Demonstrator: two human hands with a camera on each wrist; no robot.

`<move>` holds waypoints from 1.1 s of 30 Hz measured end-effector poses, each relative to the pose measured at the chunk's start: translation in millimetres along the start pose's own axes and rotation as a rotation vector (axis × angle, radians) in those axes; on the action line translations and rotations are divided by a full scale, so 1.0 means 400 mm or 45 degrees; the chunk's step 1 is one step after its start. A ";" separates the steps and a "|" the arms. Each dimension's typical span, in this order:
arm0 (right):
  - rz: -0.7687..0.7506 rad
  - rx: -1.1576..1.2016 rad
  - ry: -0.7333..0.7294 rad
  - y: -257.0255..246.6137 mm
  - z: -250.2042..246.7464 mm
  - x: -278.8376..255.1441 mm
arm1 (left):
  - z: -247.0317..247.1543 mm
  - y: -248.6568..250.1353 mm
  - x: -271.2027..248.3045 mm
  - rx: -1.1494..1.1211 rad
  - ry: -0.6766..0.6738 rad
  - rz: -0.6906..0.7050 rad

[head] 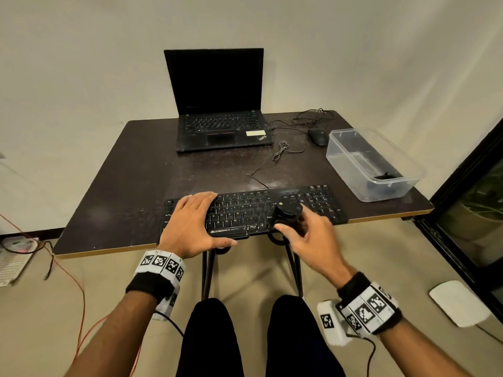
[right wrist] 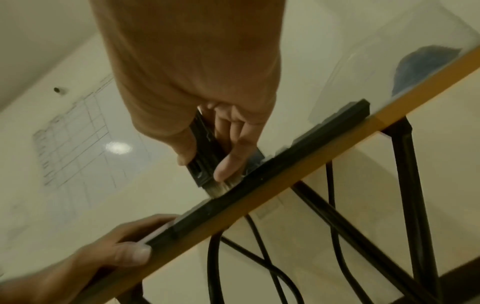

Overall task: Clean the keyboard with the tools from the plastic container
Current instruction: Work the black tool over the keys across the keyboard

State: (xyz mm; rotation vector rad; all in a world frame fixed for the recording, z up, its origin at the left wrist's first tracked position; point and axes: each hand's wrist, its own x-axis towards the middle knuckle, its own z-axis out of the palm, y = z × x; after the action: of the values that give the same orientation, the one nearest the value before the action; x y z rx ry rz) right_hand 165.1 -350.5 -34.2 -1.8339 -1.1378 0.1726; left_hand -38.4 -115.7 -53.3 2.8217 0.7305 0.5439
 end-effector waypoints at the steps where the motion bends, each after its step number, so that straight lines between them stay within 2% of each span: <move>1: -0.021 -0.018 0.019 0.002 0.007 -0.008 | -0.001 0.000 0.000 -0.002 -0.003 0.001; 4: 0.027 -0.010 0.213 0.023 0.002 0.001 | -0.003 0.000 0.000 0.006 -0.005 -0.011; 5: 0.061 0.045 0.222 0.026 0.003 0.003 | -0.002 0.001 0.001 0.010 -0.008 -0.012; 9: -0.031 0.054 0.006 0.001 0.028 -0.001 | -0.003 0.002 0.000 0.011 -0.011 -0.010; 13: 0.024 -0.039 0.066 0.014 0.002 0.045 | -0.004 0.004 -0.001 0.009 -0.013 -0.008; 17: -0.078 -0.064 -0.226 -0.009 -0.011 0.054 | -0.003 0.002 -0.001 0.005 -0.004 -0.005; 21: -0.067 -0.136 -0.112 0.005 -0.042 0.088 | -0.004 0.004 -0.001 0.016 -0.015 0.001; 25: -0.096 -0.104 -0.300 -0.003 -0.047 0.070 | -0.003 0.002 0.000 0.010 -0.009 -0.006; 29: -0.035 -0.114 -0.122 0.011 -0.060 0.080 | -0.004 0.004 0.000 0.012 -0.018 0.000; 33: -0.105 -0.093 -0.276 -0.005 -0.035 0.059 | -0.004 0.003 0.001 0.010 -0.010 -0.001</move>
State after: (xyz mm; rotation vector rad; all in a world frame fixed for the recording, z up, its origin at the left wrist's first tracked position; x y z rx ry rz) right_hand 184.5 -341.3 -17.1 -1.8618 -1.3843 0.2908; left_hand -38.2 -116.5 -51.4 2.8291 0.7339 0.5305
